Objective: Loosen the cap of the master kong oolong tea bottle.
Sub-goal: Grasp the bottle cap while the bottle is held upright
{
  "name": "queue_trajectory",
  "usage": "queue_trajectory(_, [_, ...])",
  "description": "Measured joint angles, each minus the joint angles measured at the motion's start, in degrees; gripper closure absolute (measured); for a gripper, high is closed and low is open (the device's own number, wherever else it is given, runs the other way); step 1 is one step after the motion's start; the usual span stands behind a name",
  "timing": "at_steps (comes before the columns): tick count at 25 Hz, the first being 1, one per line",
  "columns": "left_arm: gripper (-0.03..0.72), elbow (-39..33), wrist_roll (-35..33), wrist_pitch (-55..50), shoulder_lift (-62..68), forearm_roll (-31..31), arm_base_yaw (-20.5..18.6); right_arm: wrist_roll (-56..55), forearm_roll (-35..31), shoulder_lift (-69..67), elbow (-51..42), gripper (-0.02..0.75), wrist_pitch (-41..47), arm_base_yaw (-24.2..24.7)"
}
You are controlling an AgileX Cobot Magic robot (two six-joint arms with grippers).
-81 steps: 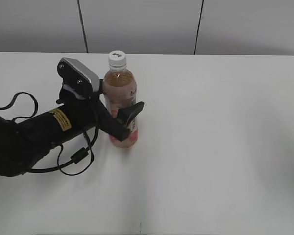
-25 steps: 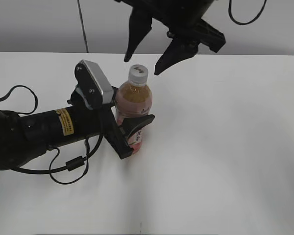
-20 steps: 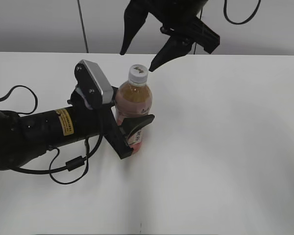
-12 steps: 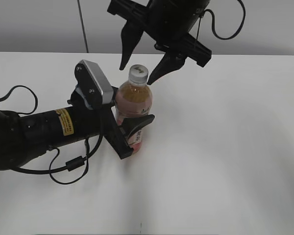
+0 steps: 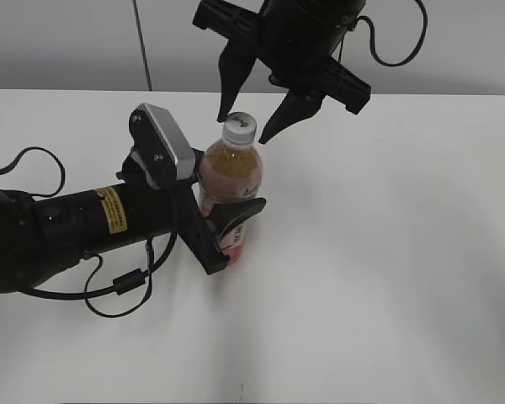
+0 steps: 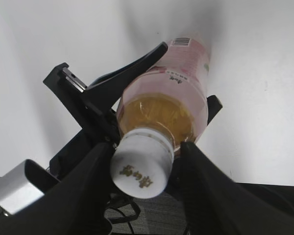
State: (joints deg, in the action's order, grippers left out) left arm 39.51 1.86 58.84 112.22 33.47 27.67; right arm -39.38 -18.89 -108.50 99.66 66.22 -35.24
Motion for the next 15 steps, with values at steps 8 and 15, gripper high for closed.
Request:
queue_trajectory(8, [0.266,0.0,-0.1,0.0,0.0,0.1,0.1,2.2,-0.3,0.0,0.1,0.458,-0.1,0.0])
queue_trajectory(15, [0.266,0.0,-0.3,0.1,0.0,0.5,0.2,13.4,-0.3,0.0,0.2,0.458,1.2,0.0])
